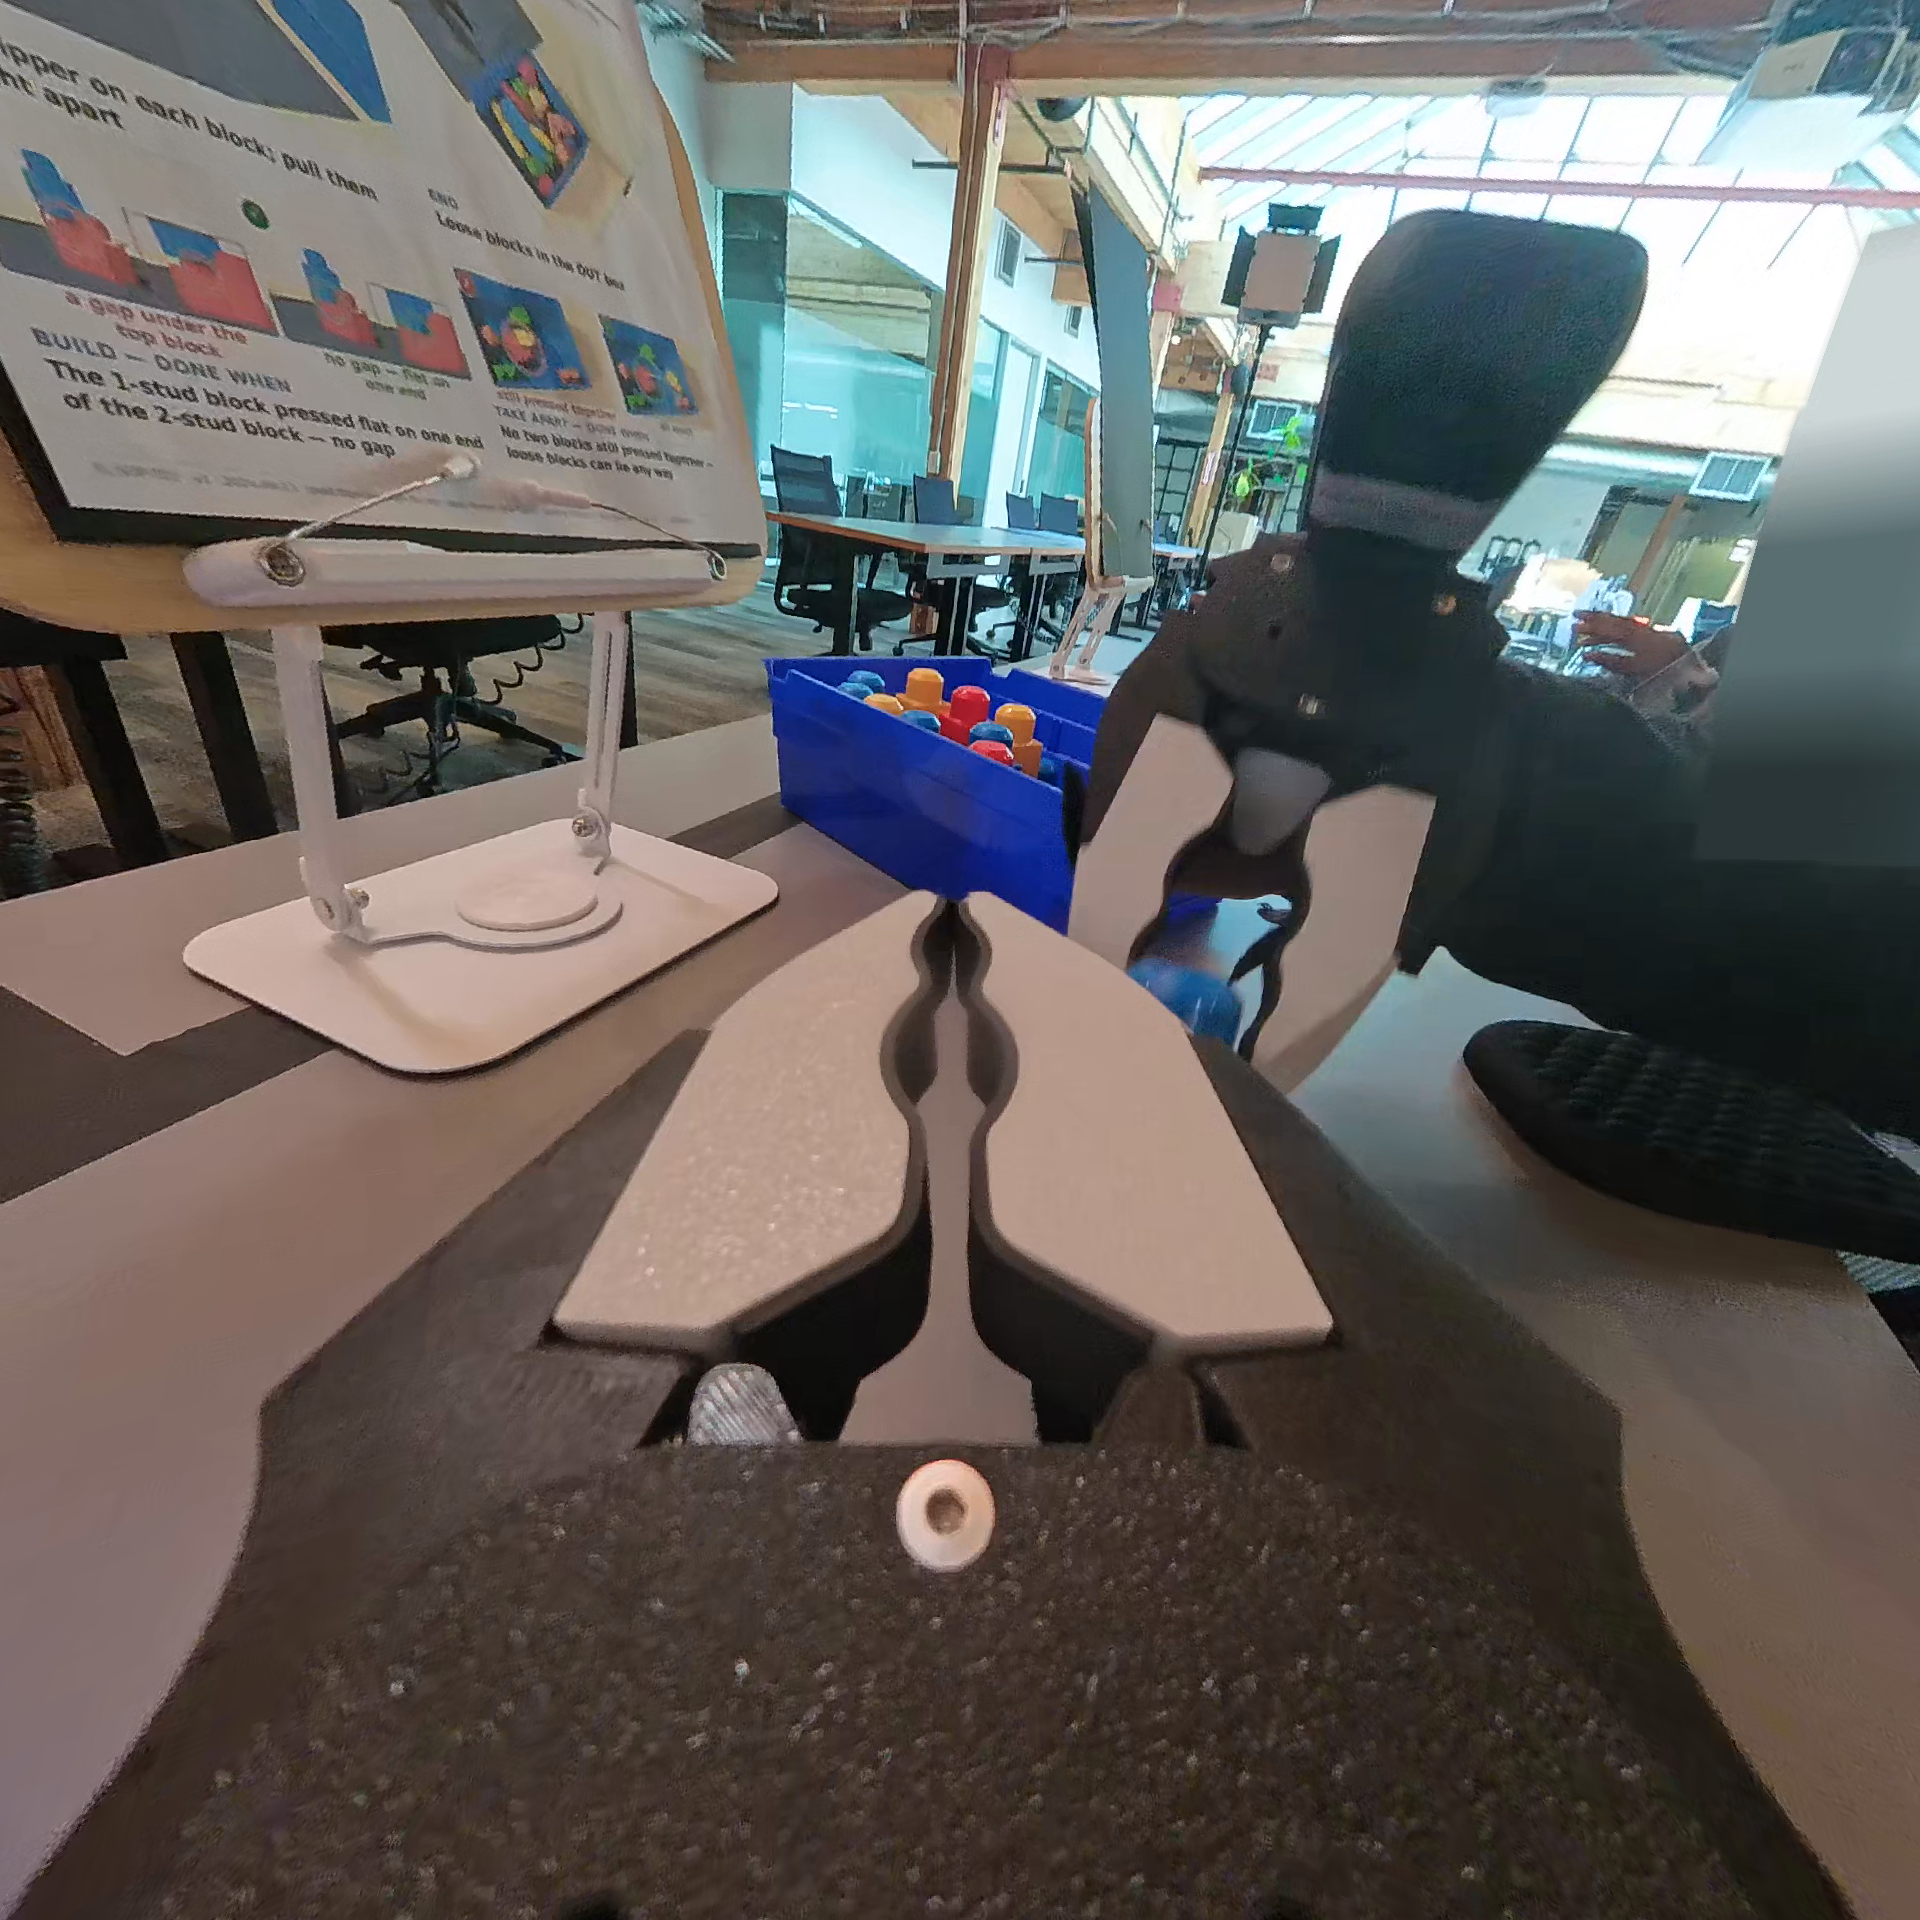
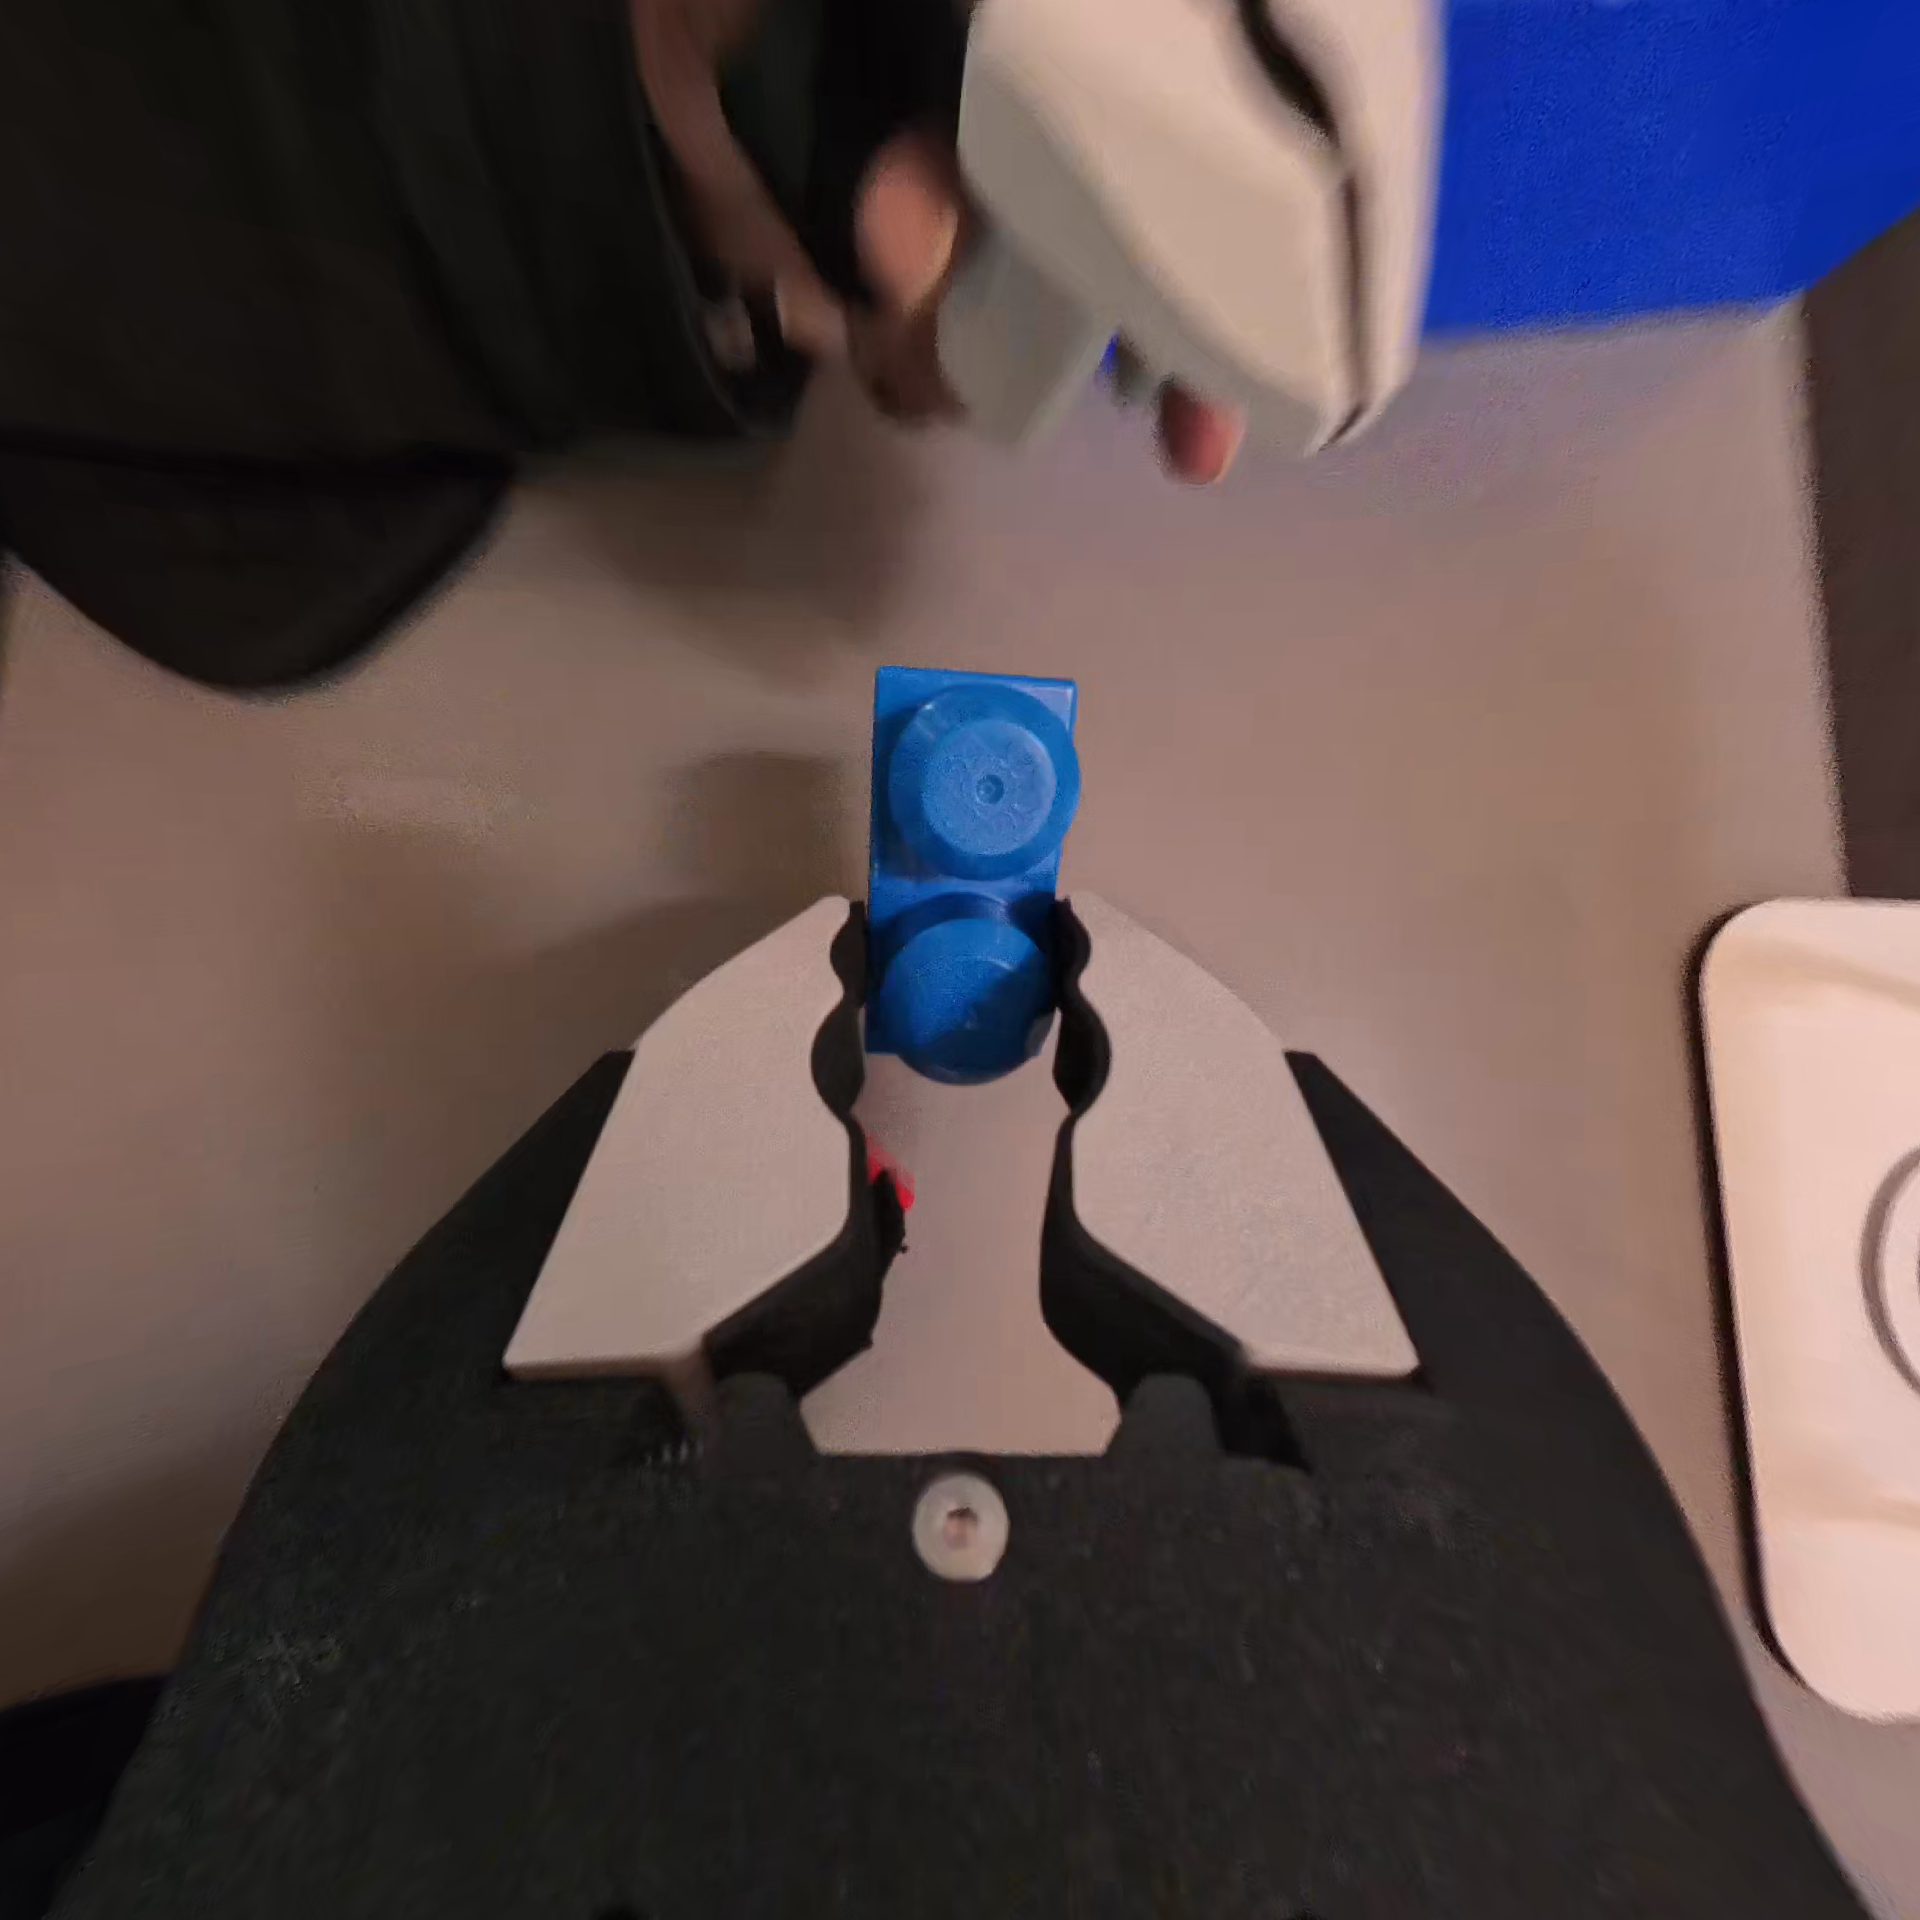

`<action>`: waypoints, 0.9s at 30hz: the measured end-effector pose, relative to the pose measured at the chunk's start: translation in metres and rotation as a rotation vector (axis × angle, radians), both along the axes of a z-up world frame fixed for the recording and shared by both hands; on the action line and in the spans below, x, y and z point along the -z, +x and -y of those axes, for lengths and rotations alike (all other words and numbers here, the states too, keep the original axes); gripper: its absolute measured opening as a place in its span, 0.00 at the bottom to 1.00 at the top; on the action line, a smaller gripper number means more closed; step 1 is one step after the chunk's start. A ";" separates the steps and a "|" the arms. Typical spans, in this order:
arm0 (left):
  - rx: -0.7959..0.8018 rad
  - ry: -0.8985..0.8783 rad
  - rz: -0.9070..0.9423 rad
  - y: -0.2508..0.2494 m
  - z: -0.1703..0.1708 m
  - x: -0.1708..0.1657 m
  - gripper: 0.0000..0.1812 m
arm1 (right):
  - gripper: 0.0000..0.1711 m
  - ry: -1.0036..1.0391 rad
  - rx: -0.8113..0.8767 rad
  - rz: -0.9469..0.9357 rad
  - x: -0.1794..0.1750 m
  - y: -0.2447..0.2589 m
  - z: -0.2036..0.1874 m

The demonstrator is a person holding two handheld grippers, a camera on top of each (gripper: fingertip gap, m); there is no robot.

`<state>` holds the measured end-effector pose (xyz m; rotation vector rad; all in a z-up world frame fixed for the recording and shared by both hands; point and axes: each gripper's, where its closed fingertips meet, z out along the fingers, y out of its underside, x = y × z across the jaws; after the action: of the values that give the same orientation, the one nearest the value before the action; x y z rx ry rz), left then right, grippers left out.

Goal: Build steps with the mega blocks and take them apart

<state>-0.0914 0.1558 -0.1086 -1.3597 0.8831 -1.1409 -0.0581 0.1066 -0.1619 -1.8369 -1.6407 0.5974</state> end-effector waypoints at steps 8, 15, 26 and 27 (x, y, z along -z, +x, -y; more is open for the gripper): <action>0.077 0.027 0.099 0.006 0.017 -0.019 0.04 | 0.19 0.039 0.081 -0.809 -0.097 0.033 0.000; 0.167 0.043 0.123 0.024 0.039 -0.028 0.19 | 0.19 -0.030 0.091 -1.029 -0.092 0.045 0.002; 0.262 0.027 0.087 0.052 0.063 -0.024 0.26 | 0.19 -0.021 0.039 -0.897 -0.066 0.013 0.013; 0.265 0.024 0.087 0.052 0.064 -0.024 0.25 | 0.19 -0.019 0.033 -0.888 -0.065 0.011 0.014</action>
<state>-0.0394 0.0921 -0.0845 -1.1875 1.0320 -1.3764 -0.0470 0.0926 -0.0969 -1.2890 -0.9931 1.1952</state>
